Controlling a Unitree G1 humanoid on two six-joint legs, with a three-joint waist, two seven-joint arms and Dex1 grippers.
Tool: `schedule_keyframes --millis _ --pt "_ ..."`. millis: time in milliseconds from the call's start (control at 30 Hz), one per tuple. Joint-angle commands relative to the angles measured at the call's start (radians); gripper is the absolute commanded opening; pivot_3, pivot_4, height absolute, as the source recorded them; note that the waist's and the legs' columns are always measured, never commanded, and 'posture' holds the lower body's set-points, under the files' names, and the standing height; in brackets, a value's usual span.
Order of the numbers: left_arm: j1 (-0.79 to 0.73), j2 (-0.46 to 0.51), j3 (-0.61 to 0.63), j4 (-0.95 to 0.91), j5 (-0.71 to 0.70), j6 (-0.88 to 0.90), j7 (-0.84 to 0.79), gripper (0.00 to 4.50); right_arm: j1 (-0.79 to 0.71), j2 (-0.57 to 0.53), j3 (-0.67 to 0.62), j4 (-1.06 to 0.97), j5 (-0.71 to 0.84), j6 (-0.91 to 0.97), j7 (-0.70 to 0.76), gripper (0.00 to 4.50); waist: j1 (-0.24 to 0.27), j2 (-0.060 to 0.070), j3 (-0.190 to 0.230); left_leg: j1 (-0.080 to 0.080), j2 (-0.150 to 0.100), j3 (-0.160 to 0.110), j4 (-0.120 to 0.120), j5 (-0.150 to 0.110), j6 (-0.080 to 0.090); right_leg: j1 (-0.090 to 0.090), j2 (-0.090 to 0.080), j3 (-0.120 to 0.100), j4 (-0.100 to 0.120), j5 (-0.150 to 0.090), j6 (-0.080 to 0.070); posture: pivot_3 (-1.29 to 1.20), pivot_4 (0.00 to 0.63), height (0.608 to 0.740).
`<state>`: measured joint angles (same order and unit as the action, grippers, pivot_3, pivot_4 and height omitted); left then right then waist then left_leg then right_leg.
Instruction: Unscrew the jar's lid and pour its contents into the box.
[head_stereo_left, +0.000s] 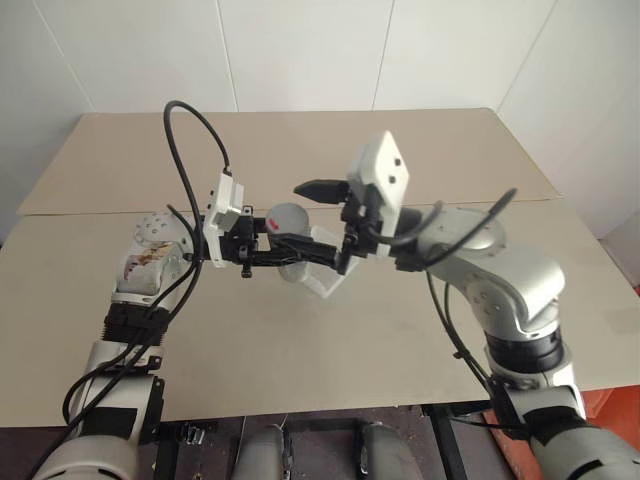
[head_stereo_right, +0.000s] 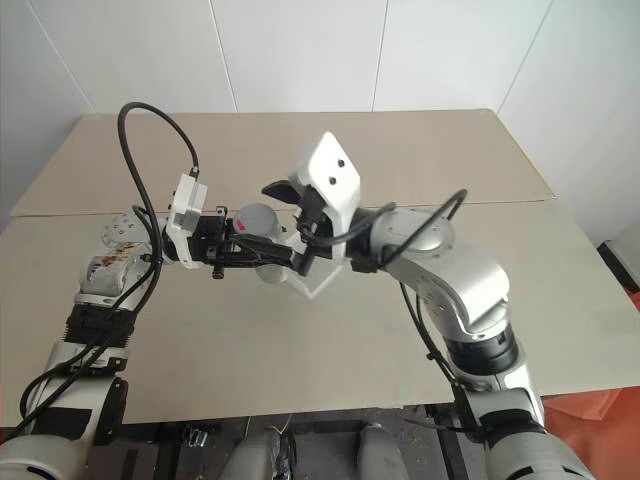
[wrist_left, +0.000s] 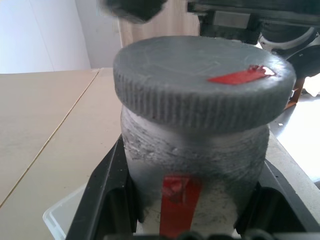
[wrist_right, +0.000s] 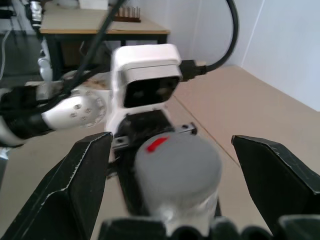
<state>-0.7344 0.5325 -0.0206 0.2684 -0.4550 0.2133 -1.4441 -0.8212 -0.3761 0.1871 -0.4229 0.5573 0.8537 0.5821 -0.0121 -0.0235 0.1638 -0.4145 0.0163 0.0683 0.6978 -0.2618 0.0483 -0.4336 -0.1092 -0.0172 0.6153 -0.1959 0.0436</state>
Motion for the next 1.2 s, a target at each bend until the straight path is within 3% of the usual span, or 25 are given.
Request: schedule_keyframes --millis 33,267,500,667,800,967,1200 --pt "-0.015 0.004 0.01 -0.027 -0.009 -0.017 -0.004 1.94 -0.031 0.016 0.01 0.021 -0.026 0.001 -0.017 4.44 0.003 0.0 0.0 0.0 0.0 0.0 0.0 0.0 0.0 0.0 0.0 0.0 0.0 0.0 0.0 0.0 0.15 0.74" --pt "-0.003 0.013 0.016 -0.044 -0.013 -0.013 0.0 1.94 -0.033 0.033 0.008 0.055 -0.022 0.003 -0.002 4.44 -0.001 0.0 0.0 0.0 0.0 0.0 0.0 0.0 0.0 0.0 0.0 0.0 0.0 0.0 0.0 0.0 0.15 0.74" --pt "0.003 0.015 0.017 -0.047 -0.013 -0.015 0.004 1.94 -0.032 0.043 -0.053 0.044 0.038 0.017 0.015 2.76 -0.001 0.0 0.0 -0.001 0.0 0.0 0.0 0.0 0.0 -0.001 0.0 0.0 0.0 0.0 0.0 0.0 0.15 0.74" --pt "0.005 0.012 0.01 -0.041 -0.007 -0.024 0.004 1.94 -0.065 0.067 -0.209 0.058 0.169 0.076 -0.045 2.76 0.0 0.0 0.0 -0.001 0.0 0.0 0.0 0.0 0.0 -0.001 0.0 0.0 0.0 0.0 0.0 0.0 0.15 0.74" --pt "0.006 0.009 0.008 -0.037 -0.005 -0.028 0.008 1.94 -0.032 0.009 -0.271 0.045 0.149 0.064 -0.077 2.76 0.002 0.0 0.0 -0.001 0.0 0.0 0.0 0.0 0.0 0.0 0.0 0.0 0.0 0.0 0.0 0.0 0.15 0.74" --pt "0.013 0.014 0.029 -0.03 -0.001 -0.041 0.041 1.94 0.186 -0.147 -0.205 0.043 -0.06 -0.026 -0.112 2.76 0.005 0.0 0.0 -0.001 0.0 0.001 0.0 0.0 0.0 0.0 0.0 0.0 -0.001 0.0 0.0 0.0 0.15 0.74" --pt "0.024 0.03 0.059 -0.018 0.014 -0.066 0.106 1.94 0.454 -0.117 -0.197 0.078 -0.141 -0.103 -0.141 2.76 -0.006 0.0 0.0 0.0 0.0 0.001 0.0 0.0 0.0 -0.002 0.0 0.002 -0.001 0.0 0.0 0.0 0.15 0.74"
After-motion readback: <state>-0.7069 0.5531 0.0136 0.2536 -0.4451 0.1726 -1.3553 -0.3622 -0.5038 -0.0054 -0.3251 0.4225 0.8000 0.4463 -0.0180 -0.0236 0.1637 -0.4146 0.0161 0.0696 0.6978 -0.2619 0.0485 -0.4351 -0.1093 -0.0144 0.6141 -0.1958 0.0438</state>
